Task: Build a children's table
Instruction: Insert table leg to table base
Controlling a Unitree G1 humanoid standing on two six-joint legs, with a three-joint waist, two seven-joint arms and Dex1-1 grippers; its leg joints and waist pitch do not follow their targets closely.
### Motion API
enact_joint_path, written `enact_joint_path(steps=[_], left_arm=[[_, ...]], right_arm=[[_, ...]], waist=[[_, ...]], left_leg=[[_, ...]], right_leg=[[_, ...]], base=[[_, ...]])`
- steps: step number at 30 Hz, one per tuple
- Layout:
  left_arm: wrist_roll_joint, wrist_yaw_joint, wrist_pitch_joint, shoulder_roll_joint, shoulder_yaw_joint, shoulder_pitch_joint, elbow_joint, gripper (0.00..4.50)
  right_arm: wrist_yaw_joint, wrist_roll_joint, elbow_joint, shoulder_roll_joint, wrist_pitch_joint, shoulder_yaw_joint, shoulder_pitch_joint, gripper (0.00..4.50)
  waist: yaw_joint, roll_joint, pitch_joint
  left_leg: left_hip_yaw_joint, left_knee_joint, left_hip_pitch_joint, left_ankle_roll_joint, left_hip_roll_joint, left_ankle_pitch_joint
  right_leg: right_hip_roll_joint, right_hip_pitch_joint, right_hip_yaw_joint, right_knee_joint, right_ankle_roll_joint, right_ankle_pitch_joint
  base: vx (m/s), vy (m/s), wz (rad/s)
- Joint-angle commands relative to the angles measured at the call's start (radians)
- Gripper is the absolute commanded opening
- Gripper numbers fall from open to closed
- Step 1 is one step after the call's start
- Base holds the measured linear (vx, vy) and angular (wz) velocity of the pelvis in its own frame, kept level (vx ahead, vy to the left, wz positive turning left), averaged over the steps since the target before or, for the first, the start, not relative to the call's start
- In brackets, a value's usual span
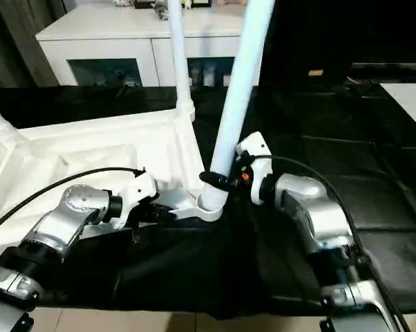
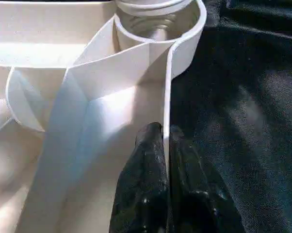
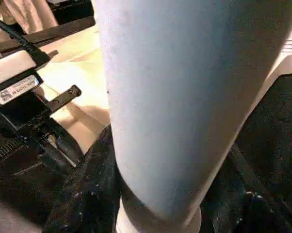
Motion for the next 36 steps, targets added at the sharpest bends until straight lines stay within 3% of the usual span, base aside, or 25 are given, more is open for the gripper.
enact_joint_path(steps=[1,7,11,24,31,36], left_arm=[[-0.003,0.021,0.020,-0.005,0.000,0.032,0.018,0.00],[-0.001,0.030,0.032,-0.003,0.001,0.042,-0.003,0.00],[0.002,0.035,0.029,-0.002,0.002,0.043,-0.004,0.00],[0.010,0.050,0.016,0.004,0.007,0.034,0.001,0.00],[0.012,0.051,0.015,0.008,0.009,0.037,-0.001,0.00],[0.013,0.050,0.013,0.010,0.009,0.036,0.001,0.00]], right_arm=[[0.008,0.006,0.041,0.021,0.008,0.006,-0.010,1.84],[0.018,0.035,0.083,0.045,0.020,-0.023,-0.017,1.84],[0.046,0.045,0.082,0.048,0.028,-0.014,-0.017,1.84],[0.071,0.059,0.109,0.084,0.039,-0.022,-0.050,1.84],[0.091,0.067,0.084,0.088,0.056,-0.016,-0.053,1.84],[0.094,0.054,0.099,0.080,0.043,-0.019,-0.056,1.84]], waist=[[0.005,-0.028,-0.058],[0.000,-0.029,-0.056],[0.000,-0.031,-0.058],[0.000,-0.035,-0.054],[0.003,-0.038,-0.053],[0.003,-0.039,-0.051]], left_leg=[[-0.022,-0.077,-0.001,0.074,0.063,-0.095],[-0.023,-0.081,0.001,0.064,0.066,-0.117],[-0.022,-0.080,0.000,0.071,0.065,-0.104],[-0.022,-0.083,0.001,0.065,0.067,-0.124],[-0.022,-0.085,0.002,0.060,0.069,-0.113],[-0.022,-0.087,0.003,0.050,0.069,-0.129]], right_leg=[[-0.090,0.052,0.047,-0.077,-0.247,-0.151],[-0.091,0.050,0.047,-0.081,-0.241,-0.189],[-0.090,0.052,0.047,-0.078,-0.246,-0.158],[-0.093,0.048,0.048,-0.082,-0.242,-0.208],[-0.093,0.048,0.049,-0.078,-0.248,-0.172],[-0.093,0.046,0.050,-0.082,-0.237,-0.215]], base=[[0.000,0.000,0.00],[0.000,0.000,0.00],[0.000,0.000,0.00],[0.000,0.000,0.00],[0.000,0.000,0.00],[0.000,0.000,0.00]])
